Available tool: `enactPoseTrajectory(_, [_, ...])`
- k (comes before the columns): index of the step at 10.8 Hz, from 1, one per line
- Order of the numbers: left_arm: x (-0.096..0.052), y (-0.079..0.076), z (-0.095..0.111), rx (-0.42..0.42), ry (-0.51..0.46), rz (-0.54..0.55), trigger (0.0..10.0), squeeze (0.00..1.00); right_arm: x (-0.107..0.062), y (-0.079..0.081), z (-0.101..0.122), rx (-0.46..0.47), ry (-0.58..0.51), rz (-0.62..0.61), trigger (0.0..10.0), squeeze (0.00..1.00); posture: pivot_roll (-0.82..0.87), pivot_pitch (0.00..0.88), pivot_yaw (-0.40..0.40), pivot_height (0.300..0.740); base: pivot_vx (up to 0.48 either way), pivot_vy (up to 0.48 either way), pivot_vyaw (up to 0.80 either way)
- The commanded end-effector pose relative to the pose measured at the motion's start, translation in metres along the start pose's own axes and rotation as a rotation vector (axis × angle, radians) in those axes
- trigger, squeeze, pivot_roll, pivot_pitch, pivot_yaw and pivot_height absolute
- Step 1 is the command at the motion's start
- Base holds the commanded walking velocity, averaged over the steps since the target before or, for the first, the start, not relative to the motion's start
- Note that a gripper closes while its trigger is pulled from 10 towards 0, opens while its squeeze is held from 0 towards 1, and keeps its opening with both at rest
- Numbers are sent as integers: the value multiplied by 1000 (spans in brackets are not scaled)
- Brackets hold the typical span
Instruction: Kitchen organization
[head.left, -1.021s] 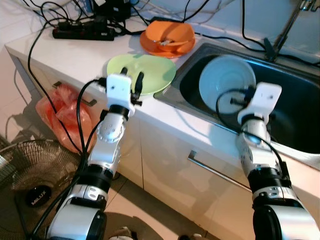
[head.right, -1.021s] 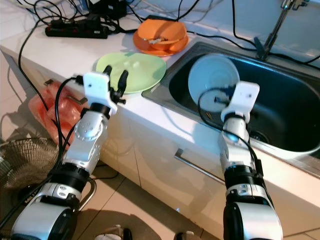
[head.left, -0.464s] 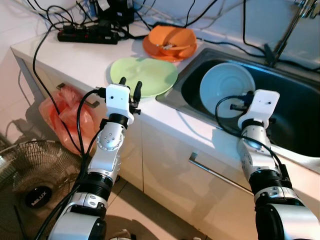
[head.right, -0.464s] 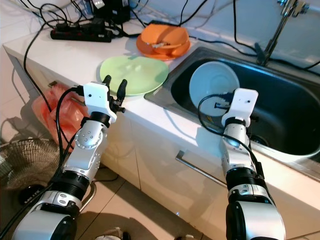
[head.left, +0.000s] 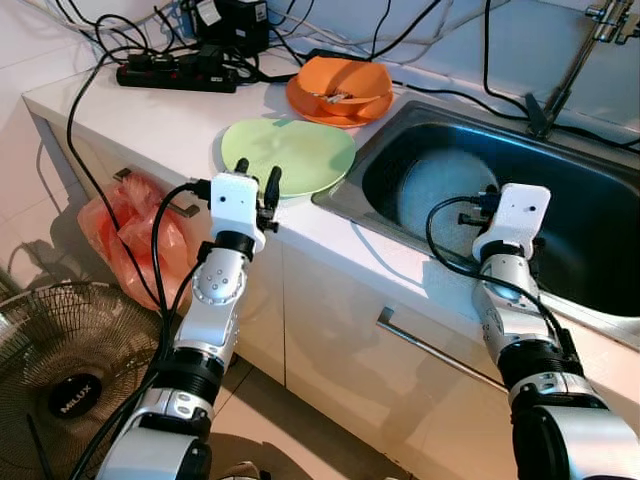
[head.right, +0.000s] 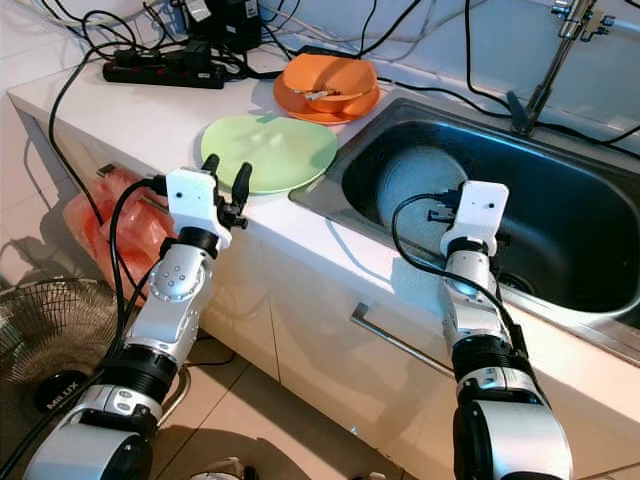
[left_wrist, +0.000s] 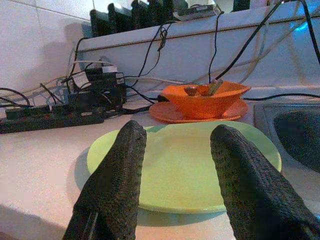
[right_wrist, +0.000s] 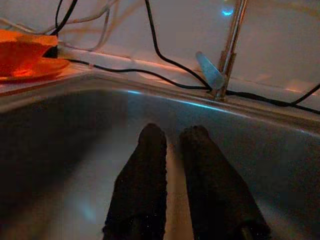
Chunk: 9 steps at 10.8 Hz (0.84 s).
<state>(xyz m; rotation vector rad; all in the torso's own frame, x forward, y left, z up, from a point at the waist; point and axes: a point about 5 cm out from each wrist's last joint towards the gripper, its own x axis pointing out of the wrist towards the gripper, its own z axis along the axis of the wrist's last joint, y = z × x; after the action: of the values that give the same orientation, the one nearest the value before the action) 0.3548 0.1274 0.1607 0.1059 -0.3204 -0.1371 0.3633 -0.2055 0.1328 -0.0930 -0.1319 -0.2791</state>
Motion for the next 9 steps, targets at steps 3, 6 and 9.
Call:
enactPoseTrajectory(3, [-3,0,-5,10,21,9,10000,0,-4,0,-10,-20,40,10,10000,0,47,35,-26,740,0,0,0])
enactPoseTrajectory(6, [-4,-1,-5,4,16,8,10000,0,-3,3,-2,8,-15,34,10000,0,40,38,-27,740,0,0,0])
enactPoseTrajectory(9, [-8,-6,-6,17,9,20,10000,0,-6,4,11,49,-130,70,10000,0,34,42,-28,740,0,0,0])
